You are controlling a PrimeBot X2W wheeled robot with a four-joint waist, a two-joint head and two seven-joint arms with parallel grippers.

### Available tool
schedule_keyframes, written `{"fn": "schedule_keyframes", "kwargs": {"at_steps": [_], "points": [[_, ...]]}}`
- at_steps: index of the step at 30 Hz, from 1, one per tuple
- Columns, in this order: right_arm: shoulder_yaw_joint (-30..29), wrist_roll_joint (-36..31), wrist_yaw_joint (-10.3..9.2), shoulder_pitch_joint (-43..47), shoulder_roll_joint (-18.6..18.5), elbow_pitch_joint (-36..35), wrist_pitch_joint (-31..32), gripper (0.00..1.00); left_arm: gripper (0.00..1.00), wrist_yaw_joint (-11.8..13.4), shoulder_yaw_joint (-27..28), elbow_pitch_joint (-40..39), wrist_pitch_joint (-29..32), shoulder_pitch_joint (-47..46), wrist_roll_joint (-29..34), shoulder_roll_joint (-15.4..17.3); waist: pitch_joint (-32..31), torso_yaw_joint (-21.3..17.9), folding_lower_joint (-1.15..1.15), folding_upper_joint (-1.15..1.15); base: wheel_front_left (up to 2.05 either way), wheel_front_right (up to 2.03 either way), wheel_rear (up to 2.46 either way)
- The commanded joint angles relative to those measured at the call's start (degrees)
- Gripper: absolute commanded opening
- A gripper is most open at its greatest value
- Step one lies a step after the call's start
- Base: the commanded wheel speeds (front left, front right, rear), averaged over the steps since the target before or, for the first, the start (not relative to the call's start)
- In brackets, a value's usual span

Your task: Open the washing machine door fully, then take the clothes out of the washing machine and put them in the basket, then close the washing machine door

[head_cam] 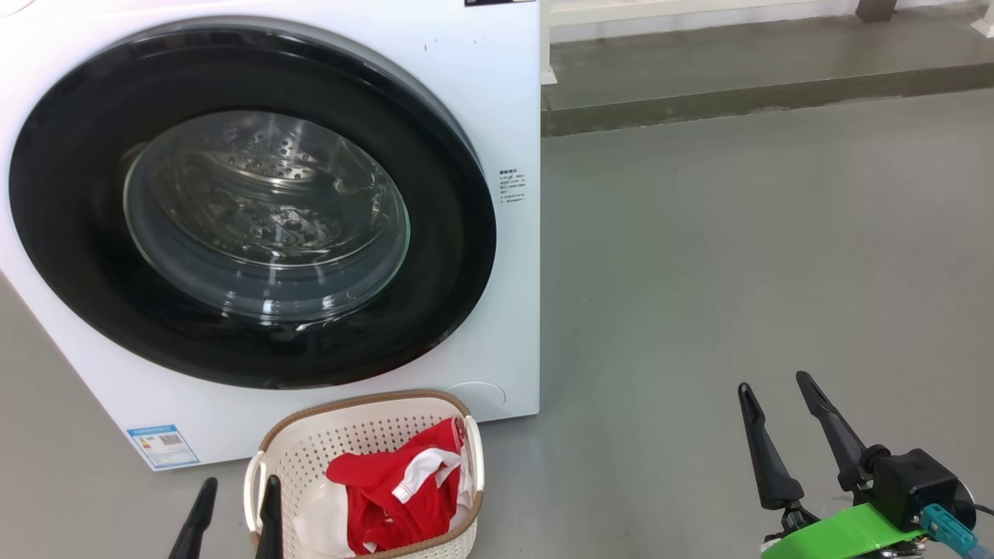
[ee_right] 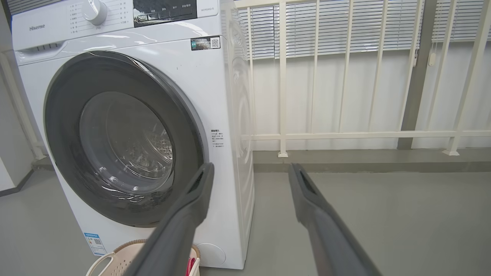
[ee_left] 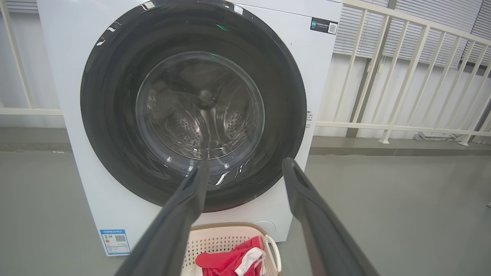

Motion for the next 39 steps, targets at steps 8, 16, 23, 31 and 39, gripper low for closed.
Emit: {"fn": "schedule_keyframes", "kwargs": {"at_steps": [8, 16, 23, 31, 39], "points": [[0.2, 0.0, 0.0, 0.3, 0.2, 1.3, 0.0, 0.0, 0.0, 0.0, -0.9, 2.0, 0.2, 0.6, 1.6, -0.3, 0.0, 0.3, 0.0, 0.0, 0.0, 0.0, 0.0], [-0.1, 4.0, 0.0, 0.6, 0.3, 2.8, 1.2, 0.0, 0.0, -0.1, -0.6, 4.0, 1.5, 0.1, -2.5, -0.5, 0.2, 0.5, 0.13, 0.0, 0.0, 0.0, 0.0], [-0.5, 8.4, -0.01, 0.2, 0.3, 2.9, 2.4, 0.0, 0.0, -0.1, -0.5, 4.3, 2.5, -0.6, -7.1, -0.4, 0.8, 0.7, 0.01, 0.0, 0.0, 0.0, 0.0], [-1.0, 13.4, -0.01, -0.4, 0.3, 3.1, 3.7, 0.0, 0.0, -0.2, -0.3, 4.6, 3.8, -1.6, -12.3, -0.4, 1.2, 1.0, 0.0, 0.0, 0.0, 0.0, 0.0], [-1.5, 18.4, -0.02, -1.0, 0.3, 3.3, 5.1, 0.0, 0.0, -0.2, -0.1, 5.1, 5.1, -2.6, -17.4, -0.3, 1.7, 1.2, 0.0, 0.0, 0.0, 0.0, 0.0]]}}
